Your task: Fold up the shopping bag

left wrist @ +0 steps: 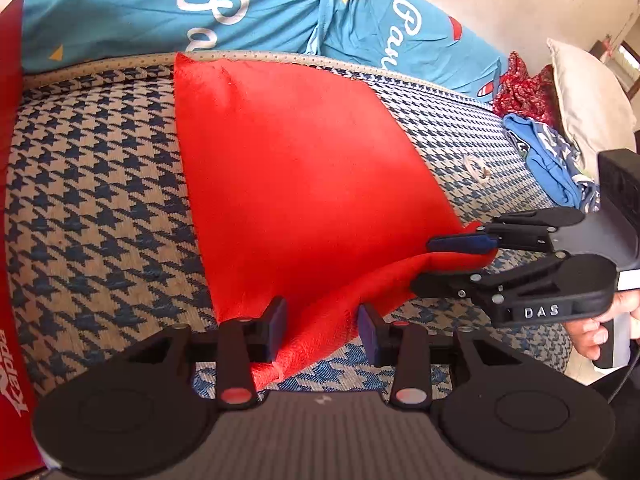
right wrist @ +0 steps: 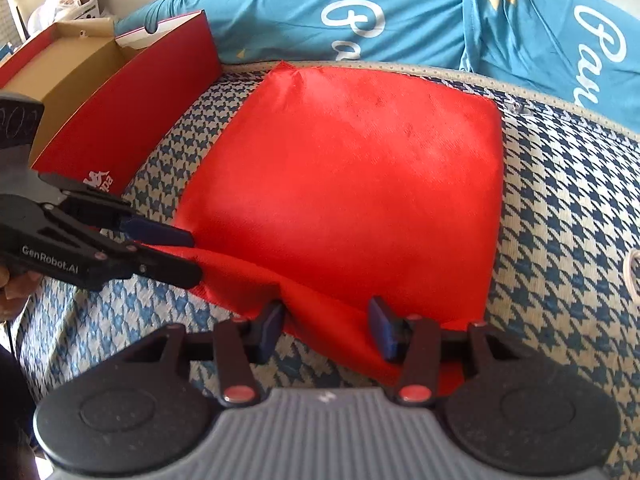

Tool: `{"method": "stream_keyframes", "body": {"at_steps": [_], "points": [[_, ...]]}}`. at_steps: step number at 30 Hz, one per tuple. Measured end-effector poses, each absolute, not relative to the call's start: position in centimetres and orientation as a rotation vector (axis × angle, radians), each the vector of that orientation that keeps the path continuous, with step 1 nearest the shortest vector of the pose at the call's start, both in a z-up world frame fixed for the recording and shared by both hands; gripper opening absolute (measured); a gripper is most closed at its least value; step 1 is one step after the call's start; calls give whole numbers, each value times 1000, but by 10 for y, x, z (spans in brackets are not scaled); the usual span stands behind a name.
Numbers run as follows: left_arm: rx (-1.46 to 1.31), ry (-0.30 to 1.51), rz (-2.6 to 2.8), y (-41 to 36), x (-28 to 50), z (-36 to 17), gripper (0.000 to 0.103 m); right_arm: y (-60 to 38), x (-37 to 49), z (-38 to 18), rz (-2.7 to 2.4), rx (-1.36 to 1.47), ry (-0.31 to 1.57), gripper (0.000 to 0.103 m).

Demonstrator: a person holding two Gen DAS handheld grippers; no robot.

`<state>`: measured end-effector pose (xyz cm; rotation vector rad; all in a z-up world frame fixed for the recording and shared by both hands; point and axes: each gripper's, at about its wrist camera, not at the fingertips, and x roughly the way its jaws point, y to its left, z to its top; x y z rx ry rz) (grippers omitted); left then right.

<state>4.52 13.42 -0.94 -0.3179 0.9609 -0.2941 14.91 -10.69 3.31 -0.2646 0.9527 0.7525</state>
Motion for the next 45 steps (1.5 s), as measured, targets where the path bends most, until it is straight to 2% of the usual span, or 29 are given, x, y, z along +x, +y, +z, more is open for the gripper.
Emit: {"method": "stream_keyframes", "body": {"at_steps": [4,8,10,21,23,25,28,37,41,45], "points": [[-324,976,-264,133,50,-12,38,-104,138,38,762,-326,882,44],[-316,986,-250,132,54,-13,39,-101,129,41,783,-380,809,33],[-315,990,-246,132,56,-13,39,-101,129,41,777,-375,807,32],[-305,988,-221,129,59,-12,43,-98,132,38,725,-333,814,31],[-287,984,-211,126,59,-11,45,-96,135,35,711,-328,827,31],[-232,965,-182,119,57,-9,55,-93,137,33,700,-329,837,31],[-112,917,-148,105,52,-5,62,-89,139,29,691,-347,840,31],[116,759,-164,79,14,12,62,-88,141,28,693,-349,846,31],[103,684,-238,76,-1,25,62,-87,142,28,695,-349,849,31],[32,709,-285,76,-2,25,62,-87,143,28,697,-348,851,31]]}}
